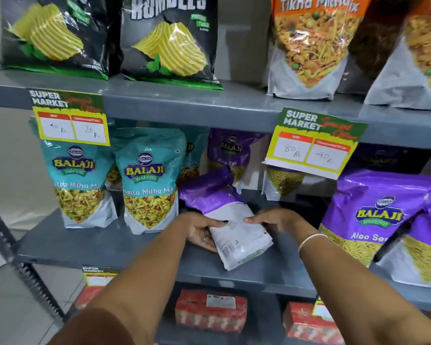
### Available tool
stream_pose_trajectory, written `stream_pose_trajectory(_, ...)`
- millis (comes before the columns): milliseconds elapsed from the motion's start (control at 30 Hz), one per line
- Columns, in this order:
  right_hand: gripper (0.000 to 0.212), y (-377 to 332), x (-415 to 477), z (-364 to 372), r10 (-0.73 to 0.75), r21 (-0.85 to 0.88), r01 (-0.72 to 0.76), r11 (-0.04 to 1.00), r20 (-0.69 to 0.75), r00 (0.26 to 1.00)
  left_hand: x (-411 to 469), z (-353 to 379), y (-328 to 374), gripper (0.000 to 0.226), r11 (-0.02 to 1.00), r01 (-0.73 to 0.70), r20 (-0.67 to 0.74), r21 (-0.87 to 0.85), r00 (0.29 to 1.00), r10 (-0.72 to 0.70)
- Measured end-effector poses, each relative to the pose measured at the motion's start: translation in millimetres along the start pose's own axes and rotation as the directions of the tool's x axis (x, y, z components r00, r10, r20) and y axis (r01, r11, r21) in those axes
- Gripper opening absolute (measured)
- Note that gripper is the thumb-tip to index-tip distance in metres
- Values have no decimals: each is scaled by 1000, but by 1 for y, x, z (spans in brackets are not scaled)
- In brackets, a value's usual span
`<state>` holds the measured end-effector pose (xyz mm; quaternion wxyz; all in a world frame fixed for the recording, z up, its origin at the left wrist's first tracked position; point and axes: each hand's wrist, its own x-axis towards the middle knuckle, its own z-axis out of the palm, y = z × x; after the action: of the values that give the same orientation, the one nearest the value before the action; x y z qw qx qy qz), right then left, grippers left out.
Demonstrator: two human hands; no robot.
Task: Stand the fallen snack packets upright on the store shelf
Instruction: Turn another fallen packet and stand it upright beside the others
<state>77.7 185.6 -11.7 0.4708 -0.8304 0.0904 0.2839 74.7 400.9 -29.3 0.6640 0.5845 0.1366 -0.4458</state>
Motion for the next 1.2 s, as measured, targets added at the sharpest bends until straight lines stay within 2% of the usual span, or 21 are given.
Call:
stream_pose_trajectory(100, 37, -11, -8, 1, -64, 60, 67, 996, -43, 997, -4, -2, 13, 7, 984, -108, -50, 140, 992, 116)
stream_pose_trajectory(200, 53, -14, -15, 4, -157, 164, 178, 970, -129, 979, -5, 5, 23, 36, 907, -251, -103, 339, 948, 301)
stream_pose_trajectory(333, 51, -5, -20, 11, -265, 238, 309, 921, -200, 943, 4, 13, 21, 55, 718, -439, -149, 540, 790, 595)
stream_pose_trajectory(433, 45, 3, -24, 18, -309, 310, 377, 873, -245, 919, 15, 10, 17, 60, 638, -494, -182, 590, 689, 701)
stream_pose_trajectory(500, 40, 7, -19, 18, -322, 293, 399, 869, -277, 905, 16, 7, 14, 64, 645, -481, -180, 594, 702, 689)
stream_pose_trajectory(600, 24, 10, -11, 18, -244, 165, 301, 939, -294, 924, 13, 6, 12, 72, 692, -399, -125, 602, 809, 575)
stream_pose_trajectory(667, 24, 12, -1, 17, -173, 222, 247, 943, -305, 937, 11, 1, 13, 79, 742, -321, -90, 589, 886, 455)
stream_pose_trajectory(733, 31, 13, 6, 13, -164, 291, 273, 917, -348, 923, 9, -5, 15, 69, 782, -269, -72, 563, 926, 371)
stream_pose_trajectory(800, 40, 14, 6, 11, -192, 326, 288, 900, -297, 935, 5, -7, 15, 42, 797, -265, -109, 543, 919, 380)
stream_pose_trajectory(867, 55, 16, 3, 11, -271, 289, 298, 910, -130, 954, 5, -3, 14, 30, 808, -306, -156, 503, 888, 433)
stream_pose_trajectory(933, 72, 16, 1, 16, -332, 262, 319, 911, 5, 943, 14, 4, 12, 30, 827, -370, -187, 424, 857, 480)
stream_pose_trajectory(1000, 92, 19, 7, 22, -352, 218, 350, 911, -29, 935, 18, 10, 12, 44, 831, -428, -189, 356, 838, 512)
stream_pose_trajectory(1033, 94, 18, 6, 24, -361, 207, 369, 906, -73, 930, 19, 14, 12, 53, 827, -435, -171, 356, 840, 515)
stream_pose_trajectory(1067, 90, 18, 9, 25, -375, 216, 396, 893, -130, 918, 18, 16, 13, 59, 825, -426, -154, 371, 848, 507)
stream_pose_trajectory(1133, 78, 18, 4, 22, -377, 216, 416, 884, -199, 905, 19, 17, 16, 55, 829, -405, -140, 387, 862, 486)
stream_pose_trajectory(1200, 52, 18, -5, 14, -358, 208, 386, 899, -159, 920, 19, 13, 18, 42, 821, -425, -172, 382, 840, 515)
